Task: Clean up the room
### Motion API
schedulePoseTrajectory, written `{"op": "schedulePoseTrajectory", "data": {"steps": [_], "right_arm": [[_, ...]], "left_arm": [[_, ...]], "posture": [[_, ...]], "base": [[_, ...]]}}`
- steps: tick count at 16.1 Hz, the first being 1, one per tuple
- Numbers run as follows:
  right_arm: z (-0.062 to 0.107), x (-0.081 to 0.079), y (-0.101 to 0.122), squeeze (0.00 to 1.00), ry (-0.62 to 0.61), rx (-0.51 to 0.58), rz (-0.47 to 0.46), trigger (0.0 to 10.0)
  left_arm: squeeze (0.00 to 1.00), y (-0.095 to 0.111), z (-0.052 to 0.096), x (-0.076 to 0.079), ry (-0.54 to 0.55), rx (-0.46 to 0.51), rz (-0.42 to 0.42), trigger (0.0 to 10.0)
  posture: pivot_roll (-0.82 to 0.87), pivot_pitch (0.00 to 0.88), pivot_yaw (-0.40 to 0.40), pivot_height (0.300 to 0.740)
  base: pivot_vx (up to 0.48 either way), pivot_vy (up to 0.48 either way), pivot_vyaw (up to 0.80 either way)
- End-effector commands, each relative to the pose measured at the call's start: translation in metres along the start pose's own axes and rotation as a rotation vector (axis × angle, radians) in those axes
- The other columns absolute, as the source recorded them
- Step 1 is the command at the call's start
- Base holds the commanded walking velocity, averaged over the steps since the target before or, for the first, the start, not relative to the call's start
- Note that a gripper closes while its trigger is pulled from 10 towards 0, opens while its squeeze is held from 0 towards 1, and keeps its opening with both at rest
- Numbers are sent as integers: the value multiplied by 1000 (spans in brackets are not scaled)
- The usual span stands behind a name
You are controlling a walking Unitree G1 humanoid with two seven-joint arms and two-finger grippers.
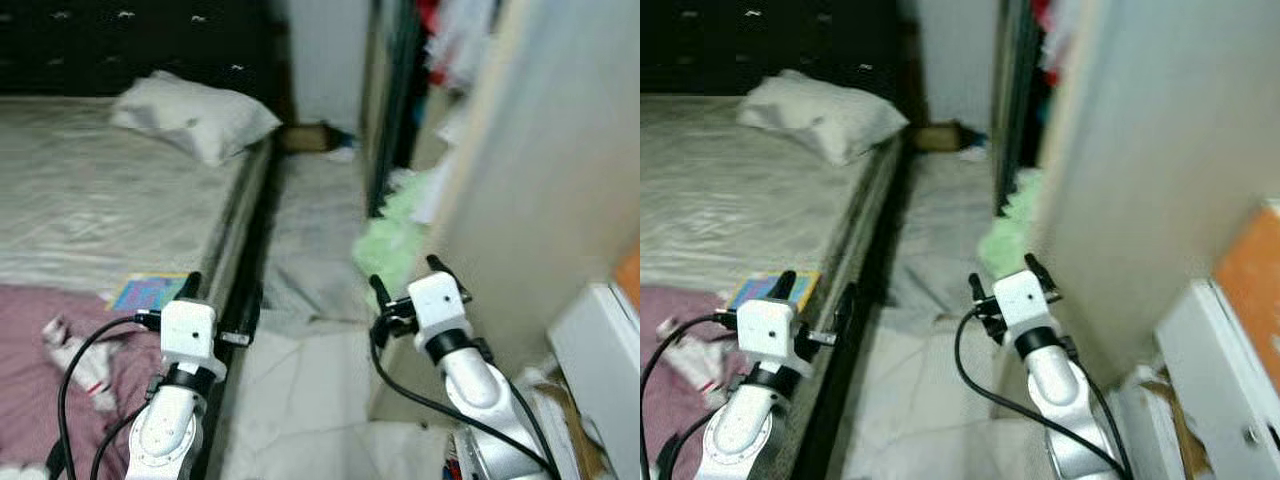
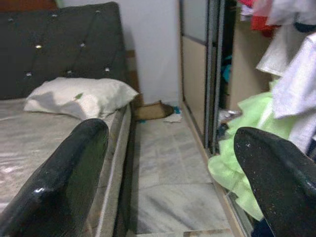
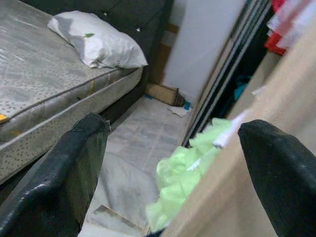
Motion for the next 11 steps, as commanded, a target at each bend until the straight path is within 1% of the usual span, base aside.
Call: {"op": "schedulePoseTrajectory", "data": {"steps": [1, 8, 11], "right_arm": [[-2, -6, 5, 0, 17, 15, -11, 10000], [-4, -7, 5, 0, 23, 20, -17, 10000], [-4, -7, 4, 0, 14, 13, -53, 10000]], "left_arm": [[0, 1, 1, -4, 2, -1, -16, 10000], [0, 0, 0, -3, -2, 0, -18, 10000], [0, 1, 0, -4, 5, 1, -15, 10000]], "posture": [[-16, 64, -43, 740], [-13, 58, -45, 740], [-11, 63, -41, 740]], "base": [[0, 0, 800], [0, 0, 800], [0, 0, 669]]}}
Point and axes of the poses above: a point about 5 cm out from each wrist's last joint towards the gripper, its own z axis pointing back from the gripper into the wrist, its own y axis along the axis of the wrist's last joint, x = y × z, the point moved 6 cm from there along -z, pointing out of the wrist towards the gripper, and after that the axes turned 2 degrees about z, right-handed, at the moved point
